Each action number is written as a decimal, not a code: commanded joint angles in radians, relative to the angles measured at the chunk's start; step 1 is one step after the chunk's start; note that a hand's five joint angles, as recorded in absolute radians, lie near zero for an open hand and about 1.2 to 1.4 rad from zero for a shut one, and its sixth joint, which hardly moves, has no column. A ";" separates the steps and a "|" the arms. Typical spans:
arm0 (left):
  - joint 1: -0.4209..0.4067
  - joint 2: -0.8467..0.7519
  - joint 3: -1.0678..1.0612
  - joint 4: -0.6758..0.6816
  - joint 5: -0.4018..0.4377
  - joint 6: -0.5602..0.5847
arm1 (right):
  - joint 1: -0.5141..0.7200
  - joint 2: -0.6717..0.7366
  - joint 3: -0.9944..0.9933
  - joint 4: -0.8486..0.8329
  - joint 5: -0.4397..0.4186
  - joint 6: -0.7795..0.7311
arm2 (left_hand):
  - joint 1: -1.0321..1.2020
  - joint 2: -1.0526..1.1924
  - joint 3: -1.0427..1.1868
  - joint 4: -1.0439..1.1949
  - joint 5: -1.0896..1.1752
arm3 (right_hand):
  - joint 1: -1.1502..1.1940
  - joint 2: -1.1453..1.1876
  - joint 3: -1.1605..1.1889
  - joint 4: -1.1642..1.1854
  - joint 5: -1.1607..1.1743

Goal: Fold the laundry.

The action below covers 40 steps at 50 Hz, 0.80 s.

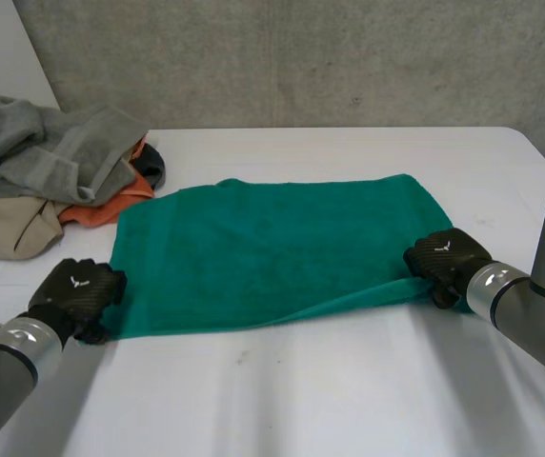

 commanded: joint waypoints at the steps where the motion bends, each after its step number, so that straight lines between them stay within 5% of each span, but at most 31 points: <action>1: 0.042 -0.038 0.015 0.004 0.050 0.004 | 0.001 0.000 0.000 0.000 0.000 -0.001 | 0.057 0.057 0.058 0.057 0.063 | 0.257 0.218 0.207 0.199 0.209; 40: 0.019 -0.253 0.213 0.082 0.047 0.008 | 0.001 0.002 0.005 -0.002 0.000 -0.001 | 0.074 0.075 0.076 0.074 0.081 | 0.257 0.218 0.207 0.199 0.209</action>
